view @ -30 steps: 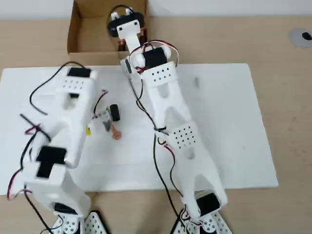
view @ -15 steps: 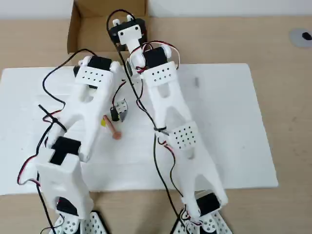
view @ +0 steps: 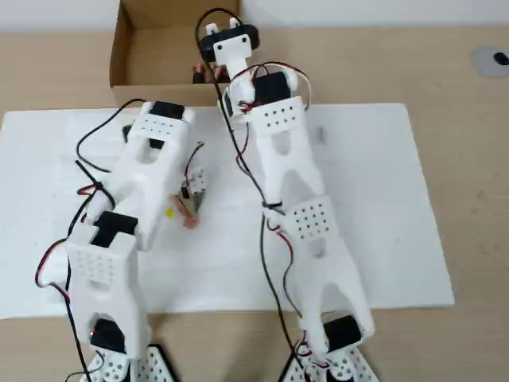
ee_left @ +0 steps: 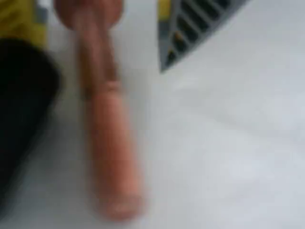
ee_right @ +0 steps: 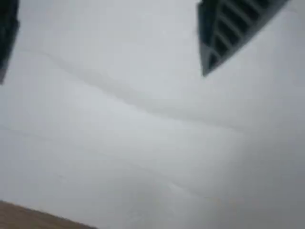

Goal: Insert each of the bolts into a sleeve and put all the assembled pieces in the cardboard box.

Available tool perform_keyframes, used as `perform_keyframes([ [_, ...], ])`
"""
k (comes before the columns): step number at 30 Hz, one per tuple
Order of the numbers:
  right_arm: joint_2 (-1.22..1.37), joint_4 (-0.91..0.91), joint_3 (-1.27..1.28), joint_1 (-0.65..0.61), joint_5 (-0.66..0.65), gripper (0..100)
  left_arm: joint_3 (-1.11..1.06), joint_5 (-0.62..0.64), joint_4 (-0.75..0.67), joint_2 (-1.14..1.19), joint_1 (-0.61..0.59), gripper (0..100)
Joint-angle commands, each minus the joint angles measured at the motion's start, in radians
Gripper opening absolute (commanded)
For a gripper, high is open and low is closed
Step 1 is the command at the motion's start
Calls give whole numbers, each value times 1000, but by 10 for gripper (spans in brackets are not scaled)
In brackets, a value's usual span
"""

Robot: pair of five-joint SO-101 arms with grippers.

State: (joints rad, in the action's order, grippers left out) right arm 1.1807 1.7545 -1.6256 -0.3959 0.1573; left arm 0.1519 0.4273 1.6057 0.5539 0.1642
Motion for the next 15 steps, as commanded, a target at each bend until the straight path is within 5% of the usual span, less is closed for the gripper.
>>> perform_keyframes([
  [1,-102,6,-42,19,-11,300,2,-149,8,68,-2,12],
  [10,-102,6,-42,18,-6,300,221,-422,150,-31,-77,5],
  [15,-104,6,-42,15,-6,300,167,-706,150,-214,-75,2],
])
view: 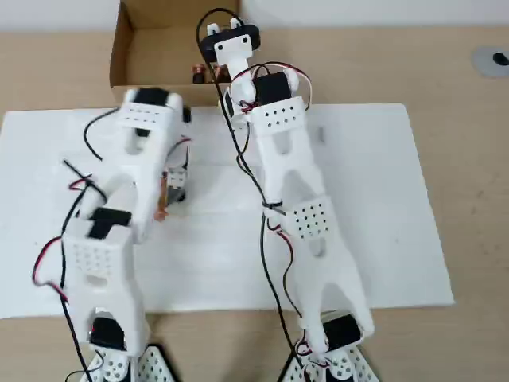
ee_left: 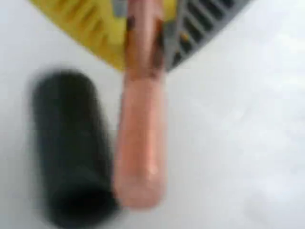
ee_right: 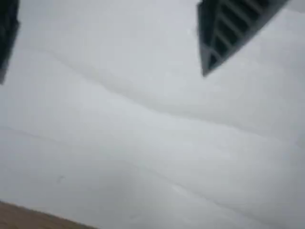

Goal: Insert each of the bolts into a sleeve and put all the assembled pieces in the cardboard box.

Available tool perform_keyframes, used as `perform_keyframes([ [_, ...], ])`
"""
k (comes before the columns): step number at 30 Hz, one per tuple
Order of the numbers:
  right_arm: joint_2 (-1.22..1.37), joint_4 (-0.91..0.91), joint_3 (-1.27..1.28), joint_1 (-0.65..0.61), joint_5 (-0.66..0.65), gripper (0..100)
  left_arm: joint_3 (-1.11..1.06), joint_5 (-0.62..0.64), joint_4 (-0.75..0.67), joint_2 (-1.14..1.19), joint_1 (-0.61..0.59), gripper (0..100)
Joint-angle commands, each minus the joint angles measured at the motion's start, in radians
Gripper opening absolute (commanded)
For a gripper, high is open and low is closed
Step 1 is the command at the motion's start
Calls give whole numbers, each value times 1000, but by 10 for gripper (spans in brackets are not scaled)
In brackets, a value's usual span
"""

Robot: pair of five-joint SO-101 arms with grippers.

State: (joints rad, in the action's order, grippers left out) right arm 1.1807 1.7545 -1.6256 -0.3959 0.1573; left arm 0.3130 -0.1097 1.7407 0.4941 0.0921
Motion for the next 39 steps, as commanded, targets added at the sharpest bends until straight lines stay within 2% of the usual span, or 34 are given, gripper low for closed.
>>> perform_keyframes([
  [1,-104,6,-42,15,-6,300,-20,-258,15,-197,2,2],
  [6,-104,6,-42,13,-6,300,-170,-804,15,-435,-6,5],
  [11,-104,8,-42,18,-8,300,-239,-1358,14,-627,-144,7],
  [14,-104,31,-42,18,-9,300,-239,-1576,12,-668,-212,7],
  [21,-125,32,-42,38,-11,300,-279,-1751,5,-670,-253,7],
  [24,-183,28,-42,50,-12,300,-361,-1820,-52,-670,-259,7],
  [27,-239,28,-42,50,-12,300,-489,-1861,-213,-670,-279,7],
  [33,-329,28,-42,50,-12,300,-833,-1864,-646,-670,-319,7],
  [39,-377,31,-41,50,-12,300,-999,-1860,-875,-670,-350,7],
])
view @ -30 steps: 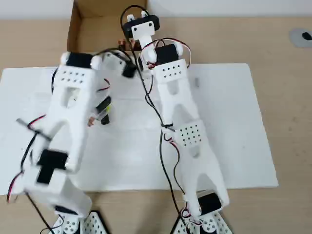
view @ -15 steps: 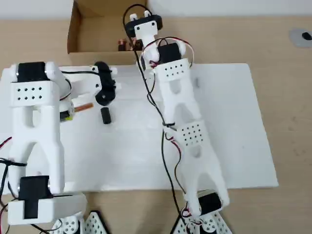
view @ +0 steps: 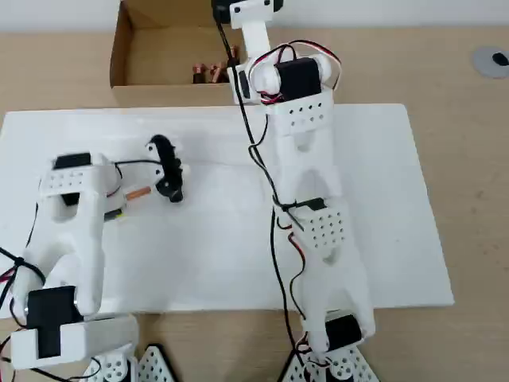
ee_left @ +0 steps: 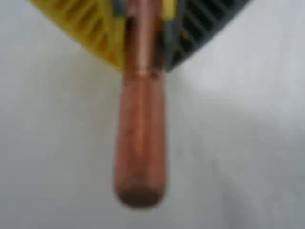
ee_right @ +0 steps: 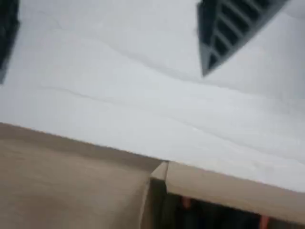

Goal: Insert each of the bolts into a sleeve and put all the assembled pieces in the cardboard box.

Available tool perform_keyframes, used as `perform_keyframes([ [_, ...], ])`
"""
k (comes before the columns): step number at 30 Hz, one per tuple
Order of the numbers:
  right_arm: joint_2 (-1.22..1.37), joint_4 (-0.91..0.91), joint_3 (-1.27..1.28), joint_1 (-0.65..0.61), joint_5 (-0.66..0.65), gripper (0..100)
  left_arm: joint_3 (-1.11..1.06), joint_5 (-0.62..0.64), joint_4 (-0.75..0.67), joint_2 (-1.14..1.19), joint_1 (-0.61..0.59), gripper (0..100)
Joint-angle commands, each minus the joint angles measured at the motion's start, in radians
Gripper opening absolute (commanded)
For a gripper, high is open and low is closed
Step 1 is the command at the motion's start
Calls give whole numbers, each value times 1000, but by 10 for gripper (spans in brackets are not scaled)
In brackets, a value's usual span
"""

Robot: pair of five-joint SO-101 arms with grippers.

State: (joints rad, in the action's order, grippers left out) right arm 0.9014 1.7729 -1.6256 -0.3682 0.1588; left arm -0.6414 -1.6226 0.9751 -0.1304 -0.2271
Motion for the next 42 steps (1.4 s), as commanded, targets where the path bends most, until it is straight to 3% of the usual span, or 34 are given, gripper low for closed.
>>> perform_keyframes([
  [1,-99,12,-41,22,-14,300,-58,-345,-140,-45,-32,7],
  [6,-99,12,-41,22,-14,300,-91,-264,-252,-45,-48,15],
  [13,-97,12,-39,22,-14,300,-80,-121,-253,-56,-48,184],
  [19,-97,14,-39,24,-14,300,15,195,-189,-104,-51,271],
  [23,-96,14,-39,24,-14,300,120,543,80,-242,2,282],
  [27,-97,14,-39,24,-12,300,178,1102,311,-367,94,280],
  [31,-97,14,-39,33,-11,300,138,1653,385,-429,107,279],
  [36,-97,15,-39,51,-11,300,112,2228,388,-441,124,279],
  [38,-97,15,-39,67,-11,300,100,2346,382,-441,109,279],
  [42,-99,15,-39,96,-11,300,18,2440,229,-447,94,279],
])
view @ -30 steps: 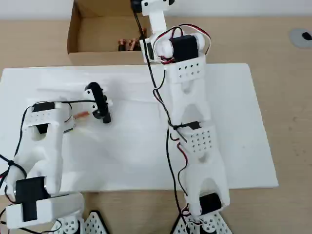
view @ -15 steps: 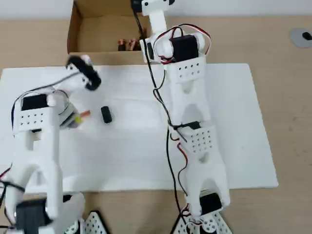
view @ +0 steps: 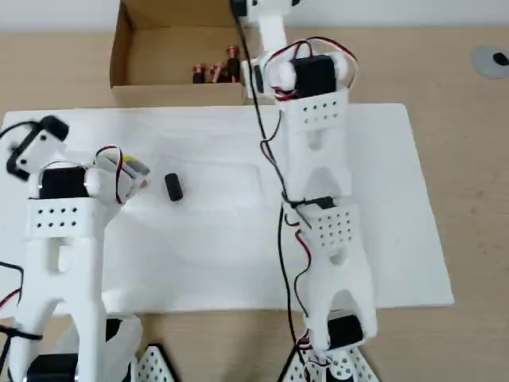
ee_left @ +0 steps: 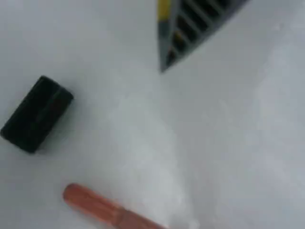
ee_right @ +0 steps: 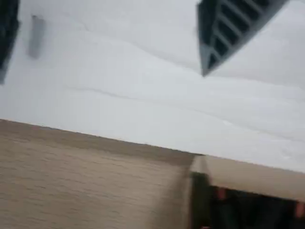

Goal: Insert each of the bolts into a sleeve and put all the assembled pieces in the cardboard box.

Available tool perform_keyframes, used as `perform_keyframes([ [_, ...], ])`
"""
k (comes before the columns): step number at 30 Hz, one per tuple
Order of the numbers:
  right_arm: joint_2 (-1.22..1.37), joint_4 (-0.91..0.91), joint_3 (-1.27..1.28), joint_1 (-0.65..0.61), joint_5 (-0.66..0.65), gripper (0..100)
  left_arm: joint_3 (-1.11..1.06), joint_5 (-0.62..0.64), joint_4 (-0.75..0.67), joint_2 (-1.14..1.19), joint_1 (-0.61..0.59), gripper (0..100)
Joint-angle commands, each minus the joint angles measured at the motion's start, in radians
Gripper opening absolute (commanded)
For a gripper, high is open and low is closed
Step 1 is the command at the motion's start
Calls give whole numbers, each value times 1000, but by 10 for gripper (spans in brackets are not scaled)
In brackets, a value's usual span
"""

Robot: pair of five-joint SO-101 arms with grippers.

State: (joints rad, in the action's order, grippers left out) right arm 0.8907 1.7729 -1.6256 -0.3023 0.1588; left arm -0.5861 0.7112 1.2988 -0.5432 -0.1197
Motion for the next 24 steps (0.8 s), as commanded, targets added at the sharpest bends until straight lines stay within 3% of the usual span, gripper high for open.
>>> perform_keyframes([
  [1,-88,15,-39,38,-11,300,-64,149,-133,-35,-14,279],
  [5,-88,15,-39,54,-11,300,-180,305,-279,-33,-31,280],
  [14,-87,15,-39,51,-8,300,-396,453,-568,-33,-35,279],
  [24,-87,15,-39,51,-8,300,-416,454,-612,-24,-114,279],
])
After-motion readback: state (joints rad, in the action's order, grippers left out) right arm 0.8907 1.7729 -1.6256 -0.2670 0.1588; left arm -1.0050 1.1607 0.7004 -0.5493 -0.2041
